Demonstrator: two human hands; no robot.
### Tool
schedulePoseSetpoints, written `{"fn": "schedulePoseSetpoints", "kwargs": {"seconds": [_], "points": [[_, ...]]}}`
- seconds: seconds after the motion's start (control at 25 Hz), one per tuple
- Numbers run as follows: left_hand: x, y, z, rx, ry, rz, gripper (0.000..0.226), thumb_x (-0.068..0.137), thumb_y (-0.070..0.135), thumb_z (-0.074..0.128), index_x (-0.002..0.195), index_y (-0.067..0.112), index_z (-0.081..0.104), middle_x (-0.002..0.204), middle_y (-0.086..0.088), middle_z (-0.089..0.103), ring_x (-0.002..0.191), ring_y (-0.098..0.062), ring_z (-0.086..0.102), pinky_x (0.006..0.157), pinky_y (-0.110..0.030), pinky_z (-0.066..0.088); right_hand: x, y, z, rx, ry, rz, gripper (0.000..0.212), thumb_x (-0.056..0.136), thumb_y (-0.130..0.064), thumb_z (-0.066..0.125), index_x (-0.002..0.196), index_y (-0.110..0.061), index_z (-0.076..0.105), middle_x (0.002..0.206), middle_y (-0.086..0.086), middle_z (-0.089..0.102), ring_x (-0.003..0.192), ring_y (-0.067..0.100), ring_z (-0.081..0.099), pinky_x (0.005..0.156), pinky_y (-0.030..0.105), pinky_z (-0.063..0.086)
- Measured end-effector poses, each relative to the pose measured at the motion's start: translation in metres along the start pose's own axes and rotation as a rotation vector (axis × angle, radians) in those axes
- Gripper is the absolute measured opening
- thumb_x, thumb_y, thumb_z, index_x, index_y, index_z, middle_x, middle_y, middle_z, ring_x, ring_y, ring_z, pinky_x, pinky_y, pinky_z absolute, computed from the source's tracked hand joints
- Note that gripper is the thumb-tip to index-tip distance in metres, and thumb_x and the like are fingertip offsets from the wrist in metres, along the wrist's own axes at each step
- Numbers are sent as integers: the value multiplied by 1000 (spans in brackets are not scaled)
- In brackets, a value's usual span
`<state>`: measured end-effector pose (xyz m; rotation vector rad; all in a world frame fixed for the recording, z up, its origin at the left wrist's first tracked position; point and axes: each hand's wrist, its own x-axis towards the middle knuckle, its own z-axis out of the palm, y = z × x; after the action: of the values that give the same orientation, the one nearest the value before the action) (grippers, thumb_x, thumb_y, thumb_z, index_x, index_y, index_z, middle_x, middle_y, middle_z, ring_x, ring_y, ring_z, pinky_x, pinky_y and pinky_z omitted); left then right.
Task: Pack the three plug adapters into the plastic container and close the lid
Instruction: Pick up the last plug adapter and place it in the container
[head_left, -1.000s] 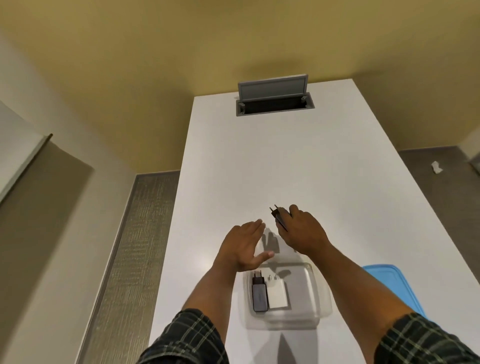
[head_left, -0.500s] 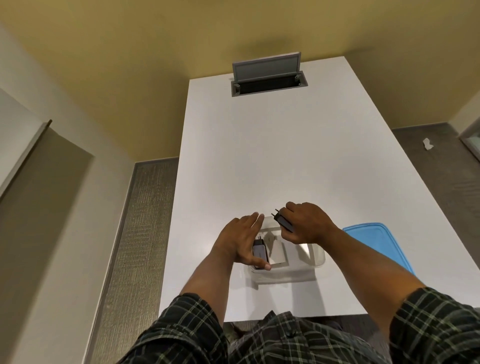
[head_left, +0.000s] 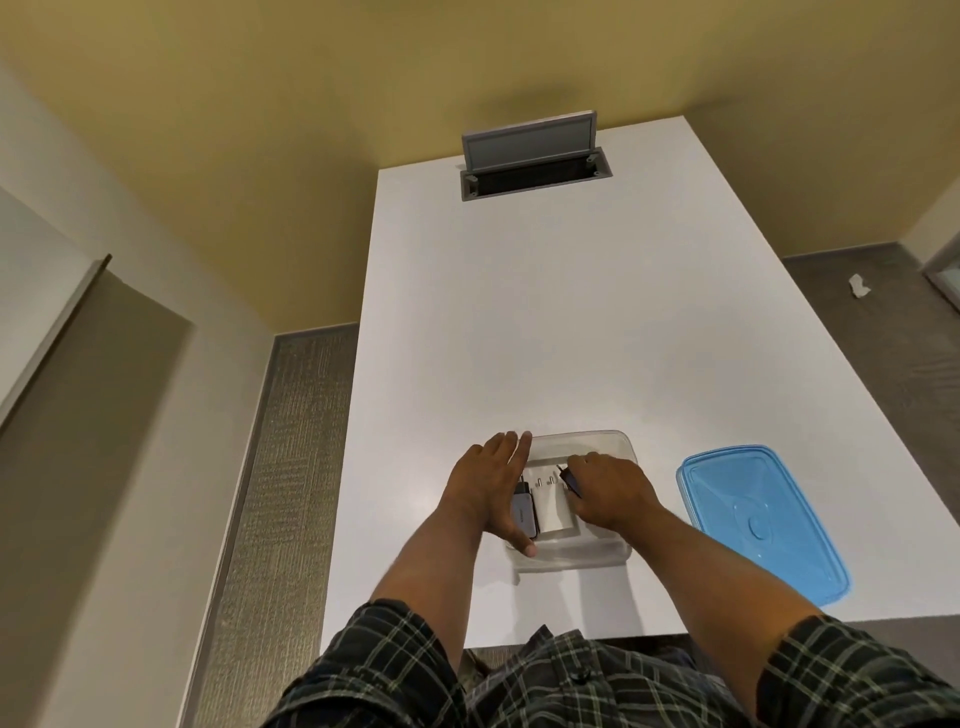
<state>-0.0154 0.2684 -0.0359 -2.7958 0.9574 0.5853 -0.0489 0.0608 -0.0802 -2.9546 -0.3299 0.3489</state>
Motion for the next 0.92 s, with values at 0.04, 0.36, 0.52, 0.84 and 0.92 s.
{"fn": "schedulePoseSetpoints", "kwargs": {"seconds": [0.04,0.36,0.52,0.84,0.92], "points": [[1,1,0,5,-3,-6,161,47,86,77,162,7,-4,167,-12,18,153,-28,20,118,-41,31,-1,0,6,7,-8,23,29,94,-37,47,110,-15,57,103,9,68,94,32,66,66,35,45],[3,4,-3,-15,-30,-44,164,43,81,82,162,6,-4,165,-9,21,153,-27,19,118,-40,31,0,-5,24,49,-53,138,33,98,-32,44,124,-13,49,107,10,69,96,33,67,66,35,44],[4,5,-5,-6,-33,-43,166,42,81,83,161,5,-3,163,-9,24,152,-26,22,117,-40,33,2,-5,25,85,-82,155,39,93,-29,47,128,-12,46,105,10,70,97,32,67,65,35,41],[6,3,-6,-13,-61,-42,167,38,84,81,162,10,-4,165,-7,22,150,-27,26,117,-41,34,0,-5,15,165,-107,211,44,88,-36,53,125,-14,50,109,9,70,97,30,68,72,36,51],[7,3,-6,-13,-55,-37,168,38,85,80,162,11,-5,160,-8,28,146,-27,31,115,-40,34,-1,-2,10,138,-94,192,42,86,-38,52,122,-16,53,109,8,70,97,30,68,73,35,50]]}}
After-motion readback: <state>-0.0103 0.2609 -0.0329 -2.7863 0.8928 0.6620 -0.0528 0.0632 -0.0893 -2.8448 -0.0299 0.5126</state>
